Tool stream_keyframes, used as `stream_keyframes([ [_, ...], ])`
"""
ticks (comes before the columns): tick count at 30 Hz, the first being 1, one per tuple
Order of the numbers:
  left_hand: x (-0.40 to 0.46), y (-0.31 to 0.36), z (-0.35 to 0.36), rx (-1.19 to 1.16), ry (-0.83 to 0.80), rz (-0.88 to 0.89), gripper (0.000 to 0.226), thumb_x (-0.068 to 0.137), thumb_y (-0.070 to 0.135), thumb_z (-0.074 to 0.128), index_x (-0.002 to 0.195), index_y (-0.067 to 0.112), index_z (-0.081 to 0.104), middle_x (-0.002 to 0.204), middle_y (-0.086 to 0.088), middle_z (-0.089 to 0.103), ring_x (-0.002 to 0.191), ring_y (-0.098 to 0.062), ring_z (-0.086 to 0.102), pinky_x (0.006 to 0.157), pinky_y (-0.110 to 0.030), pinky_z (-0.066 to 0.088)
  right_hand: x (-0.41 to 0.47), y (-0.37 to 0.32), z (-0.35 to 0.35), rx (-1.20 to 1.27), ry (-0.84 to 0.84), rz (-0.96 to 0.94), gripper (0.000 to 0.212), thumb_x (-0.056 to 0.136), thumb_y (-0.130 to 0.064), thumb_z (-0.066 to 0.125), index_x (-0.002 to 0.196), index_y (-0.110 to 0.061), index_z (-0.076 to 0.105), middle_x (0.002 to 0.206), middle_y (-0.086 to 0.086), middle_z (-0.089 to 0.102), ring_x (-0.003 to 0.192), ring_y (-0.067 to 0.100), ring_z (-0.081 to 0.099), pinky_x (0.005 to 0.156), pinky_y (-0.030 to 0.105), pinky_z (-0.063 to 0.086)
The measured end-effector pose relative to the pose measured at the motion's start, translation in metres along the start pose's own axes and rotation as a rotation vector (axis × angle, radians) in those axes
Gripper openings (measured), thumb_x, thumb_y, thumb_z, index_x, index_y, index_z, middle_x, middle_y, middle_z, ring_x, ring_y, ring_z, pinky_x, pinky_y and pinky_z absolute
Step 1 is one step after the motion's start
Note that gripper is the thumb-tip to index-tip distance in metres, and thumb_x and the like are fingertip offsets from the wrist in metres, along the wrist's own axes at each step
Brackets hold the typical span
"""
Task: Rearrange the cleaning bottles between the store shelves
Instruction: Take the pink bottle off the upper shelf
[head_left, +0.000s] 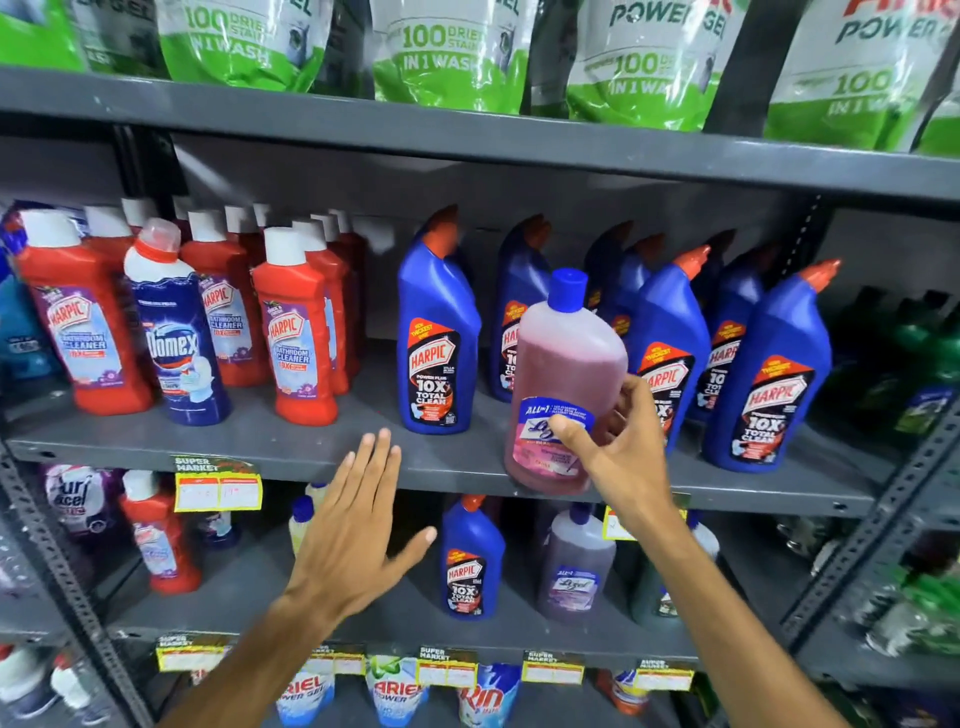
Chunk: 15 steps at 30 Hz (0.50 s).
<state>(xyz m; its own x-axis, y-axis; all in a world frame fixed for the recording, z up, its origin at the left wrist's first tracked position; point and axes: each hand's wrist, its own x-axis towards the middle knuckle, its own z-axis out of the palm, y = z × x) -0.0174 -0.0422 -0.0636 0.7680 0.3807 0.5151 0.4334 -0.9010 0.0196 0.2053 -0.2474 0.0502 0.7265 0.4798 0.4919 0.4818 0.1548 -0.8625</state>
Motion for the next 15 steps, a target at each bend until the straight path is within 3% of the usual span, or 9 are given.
stream_keyframes([
  [2,-0.017,0.006,0.008,-0.029,0.039,0.050,0.101,0.100,0.068,0.047,0.167,0.003,0.010,0.178,-0.015,0.002,0.165,-0.030,0.003,0.133,-0.045,0.008,-0.021,-0.004,-0.007,0.010,0.010,0.013,0.066,0.071,-0.029,0.092,0.124,-0.026,0.052,0.119,-0.003,0.074,0.107,0.013,0.076,0.094,0.044,0.064],
  [5,-0.040,0.012,0.022,-0.064,0.053,0.111,0.100,0.099,0.062,0.053,0.167,0.004,0.009,0.178,-0.014,0.003,0.165,-0.032,0.007,0.132,-0.046,0.011,-0.050,-0.006,-0.015,0.004,0.019,0.022,0.067,0.070,-0.028,0.093,0.124,-0.029,0.052,0.116,-0.007,0.074,0.106,0.015,0.077,0.091,0.045,0.065],
  [10,-0.067,0.018,0.047,-0.090,-0.022,0.111,0.097,0.101,0.063,0.048,0.167,0.004,0.007,0.178,-0.015,0.002,0.165,-0.031,0.008,0.131,-0.051,0.018,-0.094,0.012,-0.026,-0.051,0.023,0.060,0.063,0.074,-0.019,0.095,0.114,-0.038,0.051,0.111,-0.010,0.074,0.101,0.012,0.076,0.087,0.040,0.065],
  [15,-0.077,0.013,0.075,-0.073,-0.150,0.078,0.098,0.103,0.068,0.040,0.166,0.000,0.008,0.177,-0.018,-0.001,0.165,-0.032,0.002,0.131,-0.052,0.019,-0.128,0.041,-0.024,-0.083,0.044,0.132,0.062,0.069,-0.033,0.093,0.112,-0.040,0.049,0.110,-0.023,0.072,0.097,0.008,0.076,0.081,0.026,0.063],
])
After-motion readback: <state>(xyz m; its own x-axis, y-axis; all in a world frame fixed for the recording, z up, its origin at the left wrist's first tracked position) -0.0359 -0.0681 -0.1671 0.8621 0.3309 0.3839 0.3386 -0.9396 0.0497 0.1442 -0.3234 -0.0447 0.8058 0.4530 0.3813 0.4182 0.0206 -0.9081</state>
